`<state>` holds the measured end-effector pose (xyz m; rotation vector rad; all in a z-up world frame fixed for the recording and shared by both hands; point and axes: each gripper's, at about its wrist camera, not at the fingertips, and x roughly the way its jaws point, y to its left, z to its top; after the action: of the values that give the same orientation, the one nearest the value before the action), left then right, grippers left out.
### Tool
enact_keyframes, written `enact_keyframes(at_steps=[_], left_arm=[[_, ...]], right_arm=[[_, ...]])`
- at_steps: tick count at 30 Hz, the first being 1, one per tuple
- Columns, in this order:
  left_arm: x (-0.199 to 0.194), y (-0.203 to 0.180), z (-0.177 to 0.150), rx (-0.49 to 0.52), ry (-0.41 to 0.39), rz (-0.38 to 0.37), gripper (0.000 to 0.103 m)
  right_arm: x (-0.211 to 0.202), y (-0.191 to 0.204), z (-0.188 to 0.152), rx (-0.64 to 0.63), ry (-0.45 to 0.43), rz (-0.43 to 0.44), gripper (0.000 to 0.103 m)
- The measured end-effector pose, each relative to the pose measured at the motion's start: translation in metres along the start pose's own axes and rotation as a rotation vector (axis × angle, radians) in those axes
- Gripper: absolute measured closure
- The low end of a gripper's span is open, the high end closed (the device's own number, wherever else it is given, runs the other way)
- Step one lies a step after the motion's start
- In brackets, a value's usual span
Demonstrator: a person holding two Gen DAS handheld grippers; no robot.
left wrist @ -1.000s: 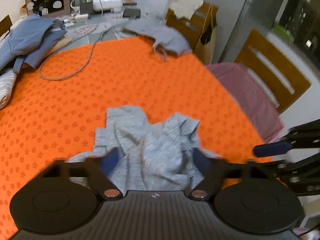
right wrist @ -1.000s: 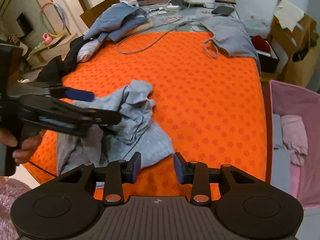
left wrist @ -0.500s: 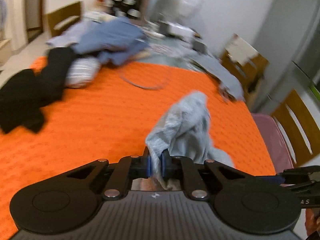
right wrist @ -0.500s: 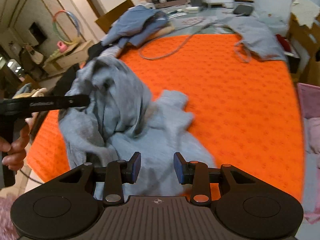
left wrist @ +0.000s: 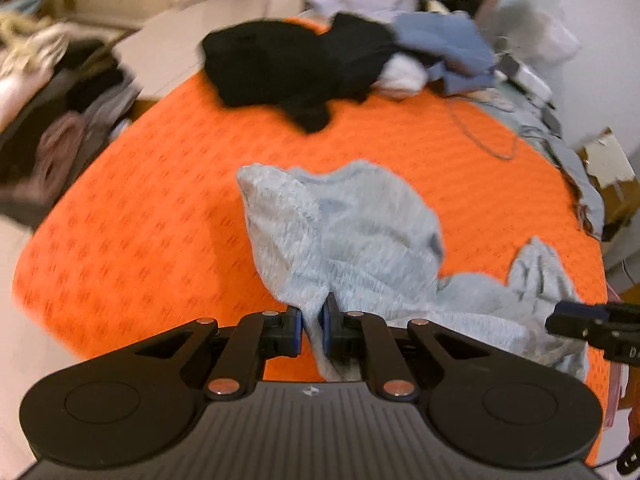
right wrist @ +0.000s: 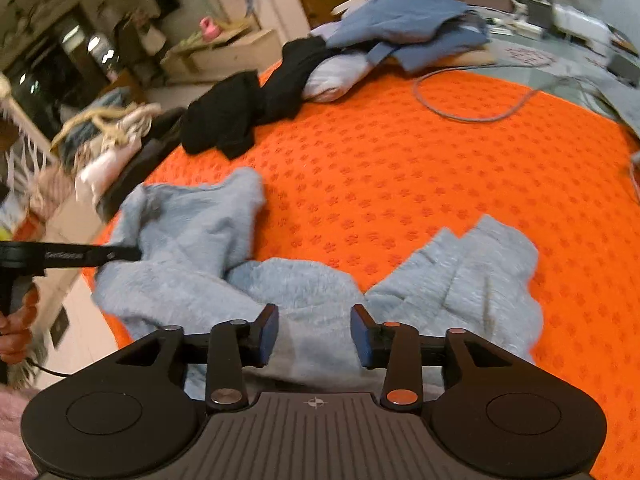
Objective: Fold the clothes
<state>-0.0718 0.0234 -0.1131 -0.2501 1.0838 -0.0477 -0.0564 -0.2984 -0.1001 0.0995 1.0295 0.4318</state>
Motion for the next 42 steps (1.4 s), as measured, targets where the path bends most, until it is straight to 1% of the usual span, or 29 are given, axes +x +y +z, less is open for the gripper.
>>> enact_keyframes(at_steps=[1,2,3,4,5,6,7,11,12,15,17,18,19,20,21,23,26,29,30,32,33,34,35,37,39,42], left_arm=[[0.0,0.006,-0.003,-0.025,0.014,0.001,0.087],[-0.002,0.011,-0.008,-0.051,0.022,0.005,0.086],[-0.006,0.016,-0.013,-0.072,0.02,0.011,0.08],[-0.008,0.018,-0.016,-0.089,0.015,0.021,0.073],[-0.011,0.02,-0.019,-0.102,0.008,0.031,0.07],[-0.014,0.02,-0.02,-0.112,-0.003,0.039,0.063],[-0.018,0.022,-0.022,-0.125,-0.017,0.041,0.06],[-0.033,0.027,-0.026,-0.172,-0.059,0.042,0.059],[-0.035,0.028,-0.026,-0.181,-0.064,0.041,0.057],[-0.038,0.027,-0.027,-0.2,-0.074,0.046,0.045],[-0.039,0.026,-0.027,-0.209,-0.077,0.049,0.043],[-0.039,0.026,-0.027,-0.209,-0.077,0.05,0.041],[-0.039,0.025,-0.027,-0.208,-0.079,0.051,0.041],[-0.039,0.023,-0.028,-0.205,-0.079,0.051,0.041],[-0.039,0.023,-0.028,-0.2,-0.079,0.049,0.041],[-0.041,0.023,-0.03,-0.192,-0.08,0.041,0.041],[-0.043,0.025,-0.032,-0.174,-0.08,0.018,0.036],[-0.04,0.03,-0.032,-0.15,-0.06,-0.005,0.036],[-0.04,0.032,-0.031,-0.138,-0.055,-0.014,0.036],[-0.041,0.036,-0.029,-0.111,-0.045,-0.023,0.036],[-0.043,0.037,-0.028,-0.096,-0.042,-0.028,0.036],[-0.045,0.039,-0.027,-0.079,-0.043,-0.034,0.036],[-0.048,0.04,-0.027,-0.062,-0.047,-0.039,0.036],[-0.052,0.042,-0.027,-0.039,-0.051,-0.035,0.036],[-0.054,0.045,-0.029,-0.041,-0.05,-0.037,0.036],[-0.055,0.048,-0.031,-0.043,-0.039,-0.029,0.036]], right_arm=[[0.003,0.001,0.002,-0.013,0.009,-0.003,0.056],[0.005,0.003,0.003,-0.023,0.016,-0.003,0.056],[0.007,0.004,0.005,-0.032,0.023,0.0,0.055],[0.008,0.005,0.008,-0.045,0.03,0.013,0.054],[0.01,0.007,0.01,-0.058,0.037,0.027,0.053],[0.012,0.01,0.012,-0.077,0.046,0.043,0.048],[0.014,0.012,0.012,-0.095,0.056,0.059,0.045],[0.03,0.022,0.012,-0.17,0.101,0.1,0.044],[0.034,0.024,0.011,-0.189,0.114,0.106,0.044],[0.046,0.029,0.006,-0.256,0.141,0.101,0.044],[0.053,0.032,0.003,-0.303,0.147,0.086,0.046],[0.057,0.033,0.001,-0.326,0.156,0.078,0.055],[0.061,0.034,-0.001,-0.349,0.163,0.067,0.08],[0.063,0.036,-0.003,-0.371,0.169,0.055,0.094],[0.065,0.037,-0.004,-0.38,0.178,0.044,0.1],[0.057,0.04,-0.007,-0.372,0.159,0.03,0.1],[0.035,0.044,-0.012,-0.339,0.115,0.019,0.1],[0.016,0.047,-0.019,-0.297,0.078,0.005,0.1],[0.013,0.047,-0.021,-0.289,0.07,-0.014,0.099],[0.014,0.043,-0.024,-0.258,0.074,-0.084,0.097],[0.014,0.041,-0.026,-0.243,0.076,-0.12,0.091],[0.014,0.037,-0.026,-0.211,0.066,-0.134,0.083],[0.013,0.033,-0.026,-0.176,0.054,-0.145,0.078],[0.012,0.026,-0.025,-0.127,0.032,-0.163,0.06],[0.014,0.021,-0.023,-0.105,0.014,-0.176,0.058],[0.026,0.013,-0.018,-0.101,0.027,-0.194,0.059]])
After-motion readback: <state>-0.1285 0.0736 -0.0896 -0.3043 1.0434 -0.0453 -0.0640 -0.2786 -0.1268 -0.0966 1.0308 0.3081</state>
